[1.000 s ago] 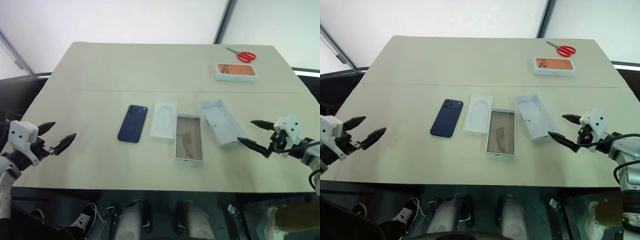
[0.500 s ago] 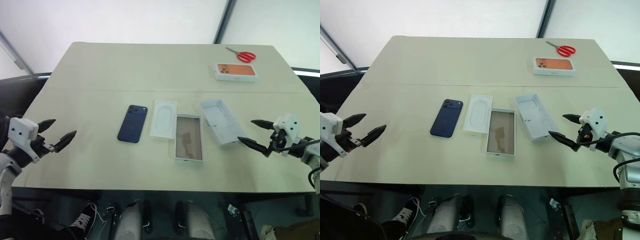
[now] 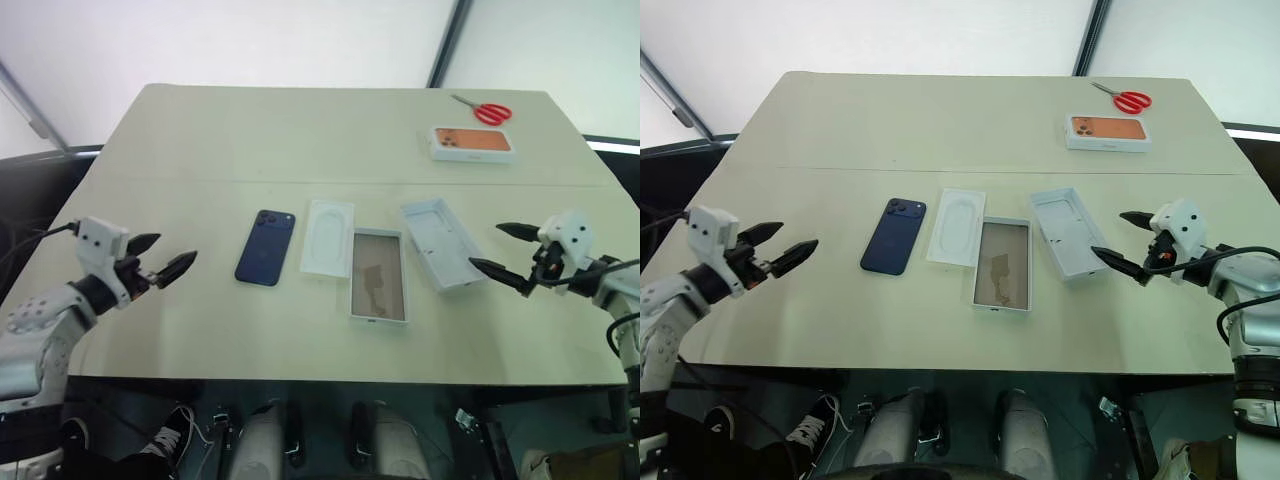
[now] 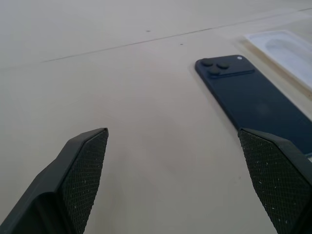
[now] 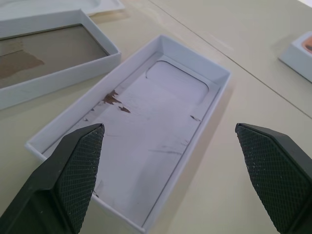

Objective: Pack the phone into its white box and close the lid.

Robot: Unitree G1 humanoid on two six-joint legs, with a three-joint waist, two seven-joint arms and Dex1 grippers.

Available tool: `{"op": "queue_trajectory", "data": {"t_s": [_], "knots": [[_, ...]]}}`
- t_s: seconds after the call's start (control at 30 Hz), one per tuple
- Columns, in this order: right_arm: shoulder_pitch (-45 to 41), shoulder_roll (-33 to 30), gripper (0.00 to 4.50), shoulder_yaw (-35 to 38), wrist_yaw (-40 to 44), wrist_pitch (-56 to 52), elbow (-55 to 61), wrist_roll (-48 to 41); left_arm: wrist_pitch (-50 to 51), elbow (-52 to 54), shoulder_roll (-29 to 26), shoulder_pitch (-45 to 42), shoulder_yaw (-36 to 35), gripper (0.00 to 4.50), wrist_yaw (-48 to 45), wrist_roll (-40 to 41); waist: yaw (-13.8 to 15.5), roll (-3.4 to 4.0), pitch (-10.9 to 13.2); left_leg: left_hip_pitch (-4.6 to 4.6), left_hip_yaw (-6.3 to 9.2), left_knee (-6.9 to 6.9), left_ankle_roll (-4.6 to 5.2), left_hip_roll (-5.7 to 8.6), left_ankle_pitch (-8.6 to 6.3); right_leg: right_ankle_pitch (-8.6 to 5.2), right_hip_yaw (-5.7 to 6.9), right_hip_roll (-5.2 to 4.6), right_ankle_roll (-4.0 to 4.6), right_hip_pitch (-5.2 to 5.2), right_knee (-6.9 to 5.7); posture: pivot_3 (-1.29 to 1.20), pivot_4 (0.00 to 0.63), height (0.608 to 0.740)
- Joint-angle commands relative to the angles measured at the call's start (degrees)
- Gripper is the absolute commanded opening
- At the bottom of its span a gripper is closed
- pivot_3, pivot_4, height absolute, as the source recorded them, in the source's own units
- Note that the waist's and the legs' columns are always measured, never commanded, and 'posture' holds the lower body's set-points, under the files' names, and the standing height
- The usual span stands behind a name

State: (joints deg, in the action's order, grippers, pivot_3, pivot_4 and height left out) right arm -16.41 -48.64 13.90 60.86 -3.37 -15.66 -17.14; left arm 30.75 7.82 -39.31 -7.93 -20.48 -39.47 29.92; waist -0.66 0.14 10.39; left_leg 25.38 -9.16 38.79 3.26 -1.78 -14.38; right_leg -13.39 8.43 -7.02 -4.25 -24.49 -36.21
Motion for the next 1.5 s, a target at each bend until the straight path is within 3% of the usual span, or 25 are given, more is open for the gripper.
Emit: {"op": "queue_trajectory", "data": {"t_s": [0.03,0.2,0.33,0.57,0.73,1.07,1.5], "knots": [[-3.41,0.14,4.50,-0.96,-0.96,-0.70,4.88,-0.51,5.92,3.64,3.60,-5.65,2.72,4.47,6.35,2.02,0.07,0.01,-0.01,0.00,0.00,0.01,0.00,-0.01,0.01,0.00,0.00,0.03,0.00,0.00,0.00,0.00,0.150,0.738],[-5.08,1.04,4.50,-6.01,0.12,-0.54,8.46,1.25,14.44,4.13,8.77,-12.41,10.27,4.47,6.77,4.99,0.24,-0.02,-0.01,-0.01,0.00,0.13,0.05,-0.01,0.05,-0.01,-0.01,0.17,-0.03,0.07,-0.08,0.00,0.150,0.738],[-6.46,1.72,4.50,-8.54,1.14,-1.28,11.17,0.89,15.21,0.98,11.35,-16.83,15.80,4.47,8.56,0.88,0.20,-0.05,0.00,-0.01,0.01,0.21,0.07,-0.01,0.07,-0.02,0.00,0.21,-0.06,0.10,-0.14,0.00,0.150,0.738],[-7.34,2.86,4.50,-9.87,0.92,-2.47,13.44,0.52,28.07,-4.40,19.24,-23.71,14.24,4.47,13.84,6.08,0.30,-0.05,0.00,-0.02,0.02,0.25,0.08,-0.02,0.07,-0.03,0.00,0.22,-0.07,0.11,-0.16,0.00,0.150,0.738],[-6.52,3.41,4.50,-10.26,0.52,-2.49,13.55,0.65,31.10,-7.97,21.12,-26.82,13.27,4.47,15.36,5.83,0.26,-0.06,0.01,-0.02,0.03,0.27,0.07,-0.01,0.08,-0.03,0.00,0.23,-0.07,0.12,-0.17,0.00,0.150,0.738],[-9.12,4.10,4.50,-10.98,-0.23,-1.92,11.95,1.80,34.29,-15.09,26.96,-30.44,8.04,4.47,16.01,9.74,0.20,-0.06,0.00,-0.04,0.03,0.32,0.07,-0.01,0.09,-0.03,0.00,0.22,-0.08,0.14,-0.23,0.00,0.150,0.738],[-9.41,5.76,4.50,-11.33,-1.38,-1.25,11.83,2.64,36.07,-26.08,30.54,-36.73,5.92,4.47,17.63,9.74,0.21,-0.07,0.00,-0.04,0.03,0.34,0.06,0.00,0.09,-0.04,0.01,0.23,-0.09,0.14,-0.27,0.00,0.150,0.738]]}}
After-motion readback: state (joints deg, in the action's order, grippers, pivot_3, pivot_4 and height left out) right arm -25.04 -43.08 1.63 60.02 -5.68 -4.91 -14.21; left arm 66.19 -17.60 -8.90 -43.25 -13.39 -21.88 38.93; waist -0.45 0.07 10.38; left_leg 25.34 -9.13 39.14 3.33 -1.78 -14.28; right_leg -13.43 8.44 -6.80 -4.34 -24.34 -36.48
